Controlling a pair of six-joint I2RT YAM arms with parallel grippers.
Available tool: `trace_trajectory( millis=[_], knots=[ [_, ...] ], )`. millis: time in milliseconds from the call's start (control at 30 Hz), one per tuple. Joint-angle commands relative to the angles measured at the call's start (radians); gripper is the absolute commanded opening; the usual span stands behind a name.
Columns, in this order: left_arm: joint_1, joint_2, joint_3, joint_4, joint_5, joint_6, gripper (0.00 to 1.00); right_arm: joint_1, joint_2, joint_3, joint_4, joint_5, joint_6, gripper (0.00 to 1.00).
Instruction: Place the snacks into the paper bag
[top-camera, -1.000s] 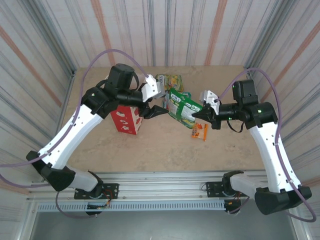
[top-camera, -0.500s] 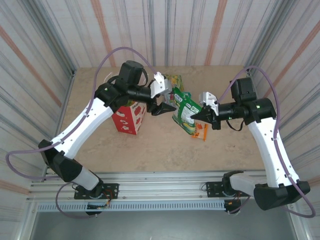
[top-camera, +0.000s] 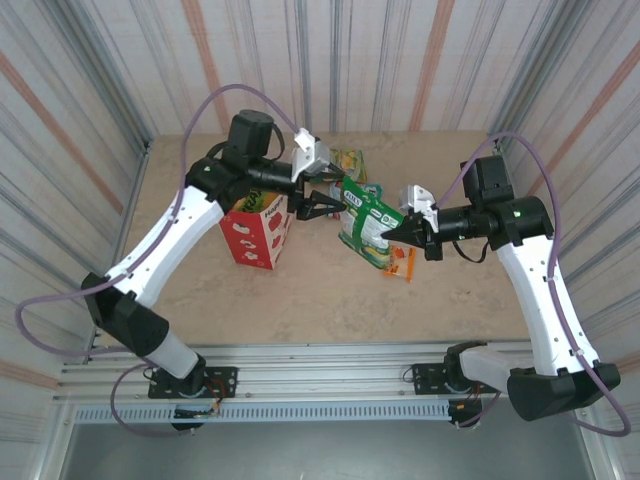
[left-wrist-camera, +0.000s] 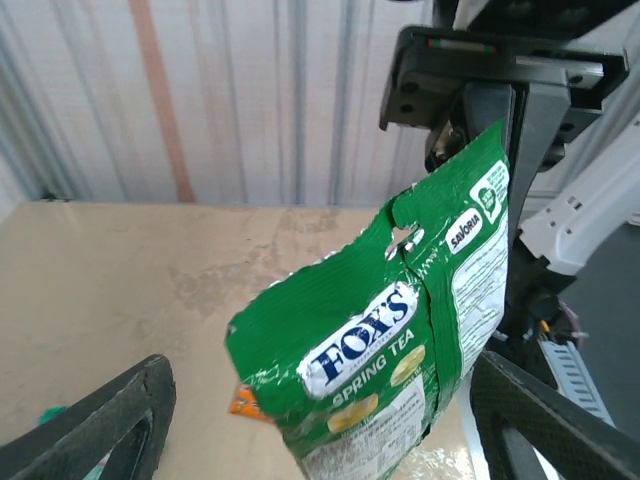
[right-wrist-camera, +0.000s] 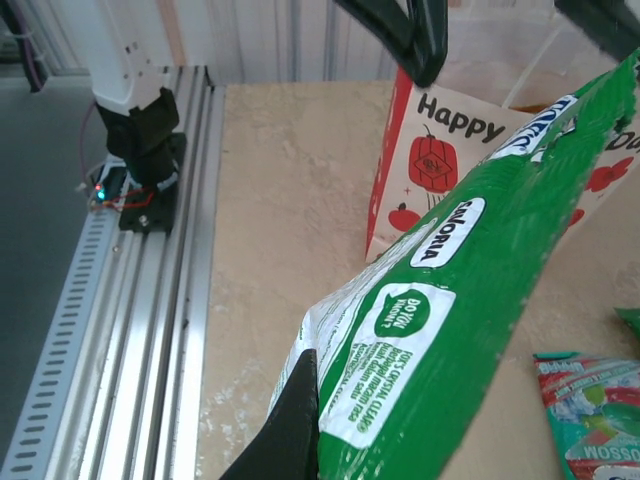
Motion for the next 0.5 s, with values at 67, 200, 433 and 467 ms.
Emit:
trace_trajectory(
  millis=[67, 200, 433, 467],
  knots=[
    [-0.035, 0.074, 0.081, -0.078, 0.089, 0.068, 0.74, -0.007, -0.013, 0.015, 0.026, -0.058, -0.021, 0.0],
    [-0.039, 0.094, 0.1, -0.096, 0.133, 0.07, 0.59, -0.011, -0.012, -0.003, 0.063, -0.046, 0.008, 0.0],
    [-0.01, 0.035, 0.065, -0.102, 0.131, 0.047, 0.26, -0.057, -0.032, -0.091, 0.273, -0.004, 0.224, 0.0],
    [-0.002, 0.02, 0.059, -0.099, 0.127, 0.037, 0.22, -0.064, -0.036, -0.105, 0.303, -0.002, 0.253, 0.0]
  ],
)
